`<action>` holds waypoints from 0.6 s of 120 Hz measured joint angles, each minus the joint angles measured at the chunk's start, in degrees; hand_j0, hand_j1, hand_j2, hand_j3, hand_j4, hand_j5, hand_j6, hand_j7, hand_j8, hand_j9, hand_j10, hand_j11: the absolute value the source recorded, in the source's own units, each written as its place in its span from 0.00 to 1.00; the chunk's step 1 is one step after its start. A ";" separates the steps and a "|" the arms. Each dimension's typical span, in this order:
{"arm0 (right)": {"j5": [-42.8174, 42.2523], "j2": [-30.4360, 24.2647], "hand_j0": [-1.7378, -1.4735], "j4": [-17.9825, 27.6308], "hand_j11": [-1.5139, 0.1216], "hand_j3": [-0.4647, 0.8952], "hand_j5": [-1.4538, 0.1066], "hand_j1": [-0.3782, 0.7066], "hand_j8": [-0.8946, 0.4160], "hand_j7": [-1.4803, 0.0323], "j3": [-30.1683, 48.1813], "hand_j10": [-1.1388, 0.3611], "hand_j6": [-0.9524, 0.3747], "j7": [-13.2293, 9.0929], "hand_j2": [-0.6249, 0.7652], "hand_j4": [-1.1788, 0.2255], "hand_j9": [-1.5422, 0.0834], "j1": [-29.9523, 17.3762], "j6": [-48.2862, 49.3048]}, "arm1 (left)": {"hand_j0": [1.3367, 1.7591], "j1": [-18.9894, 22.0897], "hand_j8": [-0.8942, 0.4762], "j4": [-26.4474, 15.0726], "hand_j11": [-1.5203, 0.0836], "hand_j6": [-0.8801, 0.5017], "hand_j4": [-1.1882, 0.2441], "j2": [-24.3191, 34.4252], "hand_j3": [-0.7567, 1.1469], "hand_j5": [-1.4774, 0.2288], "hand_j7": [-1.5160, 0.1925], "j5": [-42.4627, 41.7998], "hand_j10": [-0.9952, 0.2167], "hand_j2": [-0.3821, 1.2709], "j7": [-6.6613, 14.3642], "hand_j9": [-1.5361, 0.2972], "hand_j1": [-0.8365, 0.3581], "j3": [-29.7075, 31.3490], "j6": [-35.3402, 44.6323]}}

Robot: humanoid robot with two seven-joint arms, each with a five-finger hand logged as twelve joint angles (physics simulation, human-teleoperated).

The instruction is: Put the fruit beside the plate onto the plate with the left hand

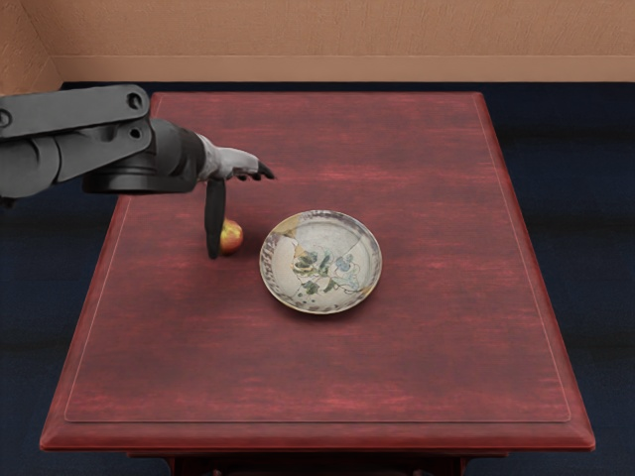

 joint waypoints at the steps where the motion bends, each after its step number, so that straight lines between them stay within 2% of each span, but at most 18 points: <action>1: 0.00 0.00 0.30 0.01 0.93 0.34 0.93 0.03 0.68 0.98 0.00 0.76 0.72 0.00 0.45 0.84 0.95 0.00 0.00 | 0.76 0.06 0.61 0.12 0.90 0.59 0.79 0.00 0.40 0.82 0.84 0.02 0.77 0.24 0.00 0.80 0.93 0.02 0.03; 28: 0.00 0.00 0.30 0.00 0.93 0.34 0.93 0.03 0.68 0.98 0.00 0.76 0.72 0.00 0.45 0.84 0.95 0.00 0.00 | 0.76 0.83 0.54 2.03 0.83 0.53 0.72 -2.27 0.40 0.75 0.77 1.64 0.70 0.25 0.00 0.73 0.84 0.98 5.08; 72: 0.00 0.00 0.30 0.00 0.93 0.34 0.93 0.03 0.68 0.98 0.00 0.76 0.72 0.00 0.45 0.84 0.95 0.00 0.00 | 0.76 1.02 0.51 4.95 0.79 0.50 0.69 -6.67 0.40 0.72 0.74 2.41 0.66 0.26 0.00 0.70 0.80 6.87 10.44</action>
